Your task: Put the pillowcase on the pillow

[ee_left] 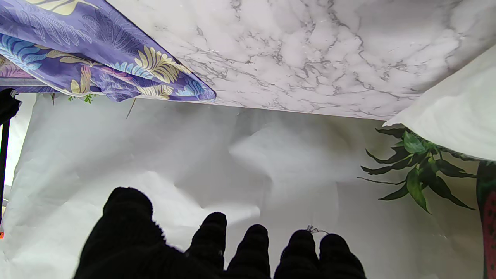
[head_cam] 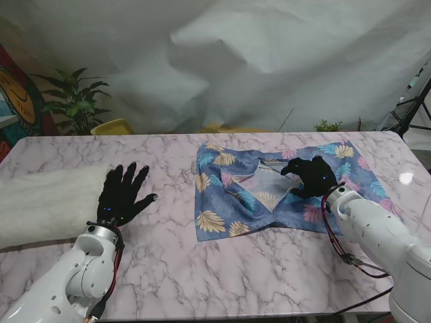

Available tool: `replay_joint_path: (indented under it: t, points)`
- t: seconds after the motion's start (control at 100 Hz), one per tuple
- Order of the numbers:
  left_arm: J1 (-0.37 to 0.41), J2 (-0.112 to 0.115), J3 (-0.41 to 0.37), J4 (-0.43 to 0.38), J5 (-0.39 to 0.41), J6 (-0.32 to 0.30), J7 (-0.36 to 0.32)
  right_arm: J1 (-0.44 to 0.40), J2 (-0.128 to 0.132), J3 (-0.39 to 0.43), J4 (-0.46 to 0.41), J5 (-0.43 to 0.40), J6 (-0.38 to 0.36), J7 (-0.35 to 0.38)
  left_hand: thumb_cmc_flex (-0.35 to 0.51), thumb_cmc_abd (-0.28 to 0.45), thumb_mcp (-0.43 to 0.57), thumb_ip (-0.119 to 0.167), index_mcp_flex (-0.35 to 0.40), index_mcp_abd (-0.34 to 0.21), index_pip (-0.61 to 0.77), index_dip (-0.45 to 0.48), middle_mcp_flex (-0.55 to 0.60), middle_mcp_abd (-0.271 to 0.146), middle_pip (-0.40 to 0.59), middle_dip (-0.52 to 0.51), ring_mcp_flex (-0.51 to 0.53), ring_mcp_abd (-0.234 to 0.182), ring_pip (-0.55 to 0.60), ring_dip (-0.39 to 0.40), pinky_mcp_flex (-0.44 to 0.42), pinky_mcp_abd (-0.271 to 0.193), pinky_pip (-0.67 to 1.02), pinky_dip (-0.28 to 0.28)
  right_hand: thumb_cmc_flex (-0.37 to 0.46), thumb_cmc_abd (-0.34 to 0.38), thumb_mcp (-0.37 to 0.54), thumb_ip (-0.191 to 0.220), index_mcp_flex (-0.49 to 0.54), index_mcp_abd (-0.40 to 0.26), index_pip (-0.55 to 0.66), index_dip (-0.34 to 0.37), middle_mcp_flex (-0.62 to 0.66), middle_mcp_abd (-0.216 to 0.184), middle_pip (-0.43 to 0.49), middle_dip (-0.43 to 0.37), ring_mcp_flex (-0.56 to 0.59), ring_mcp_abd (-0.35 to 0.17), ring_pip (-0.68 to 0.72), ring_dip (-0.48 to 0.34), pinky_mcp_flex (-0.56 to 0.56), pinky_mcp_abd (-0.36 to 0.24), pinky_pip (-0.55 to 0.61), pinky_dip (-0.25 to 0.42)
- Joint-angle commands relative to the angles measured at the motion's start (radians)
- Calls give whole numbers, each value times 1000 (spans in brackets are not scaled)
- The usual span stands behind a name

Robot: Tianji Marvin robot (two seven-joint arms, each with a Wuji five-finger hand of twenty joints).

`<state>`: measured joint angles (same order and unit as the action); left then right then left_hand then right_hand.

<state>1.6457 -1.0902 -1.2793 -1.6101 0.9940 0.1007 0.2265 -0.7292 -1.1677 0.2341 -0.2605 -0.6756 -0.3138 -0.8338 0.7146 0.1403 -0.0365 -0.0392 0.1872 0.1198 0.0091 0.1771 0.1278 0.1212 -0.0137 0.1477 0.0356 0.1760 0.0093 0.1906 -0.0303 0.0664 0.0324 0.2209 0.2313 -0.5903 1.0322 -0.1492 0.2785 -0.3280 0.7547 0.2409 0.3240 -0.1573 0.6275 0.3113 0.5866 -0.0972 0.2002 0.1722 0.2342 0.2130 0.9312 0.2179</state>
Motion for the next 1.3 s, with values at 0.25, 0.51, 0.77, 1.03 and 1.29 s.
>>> replay_joint_path:
  t: [0.25, 0.51, 0.77, 1.03, 1.29]
  points:
    - [2, -1, 1, 0, 4, 3, -16, 2, -1, -46, 1, 4, 12, 61, 28, 5, 2, 14, -3, 11, -7, 12, -32, 7, 1, 10, -18, -7, -11, 3, -8, -26, -7, 12, 126, -72, 119, -9, 52, -47, 37, 45, 28, -35, -5, 8, 30, -46, 16, 16, 25, 40, 33, 27]
    - [-2, -1, 5, 4, 6, -2, -11, 0, -7, -45, 1, 6, 21, 60, 26, 23, 2, 14, -1, 9, -6, 13, -32, 1, 1, 9, -16, -13, -9, 6, -8, -27, -3, 18, 243, -33, 84, -156, 398, -153, 357, -120, 294, -73, 45, 44, 156, -104, 81, 49, 74, 21, 58, 41]
    - [-1, -2, 3, 6, 8, 0, 0, 2, -12, -33, 1, 12, -3, 81, 29, 37, 1, 14, 3, 8, -5, 13, -30, -11, 4, 15, -14, -19, -6, 14, -8, -31, 4, 28, 288, 101, 30, -154, 408, -267, 456, 105, 668, -55, -41, 17, 297, -123, 123, 62, 128, 10, 67, 38]
    - [1, -3, 0, 6, 11, 1, 7, -3, -17, 8, 1, 13, -50, 54, 33, 41, 1, 13, 4, 6, -4, 13, -27, -11, 7, 22, -9, -24, 1, 18, -8, -34, 16, 44, 420, 158, -15, -140, 358, -226, 520, 228, 791, 36, 153, 151, 549, -29, 285, 220, 367, -27, 254, 93]
    - [-3, -2, 3, 9, 14, -4, 5, 5, 0, 20, -32, -41, -62, -46, 37, 39, 0, 13, 11, 6, 1, 15, -20, -14, 14, 29, -7, -33, 6, 19, -8, -40, 20, 55, 465, 197, -67, -123, 342, -209, 540, 262, 764, 69, 353, 327, 661, -10, 492, 465, 527, -103, 344, 226]
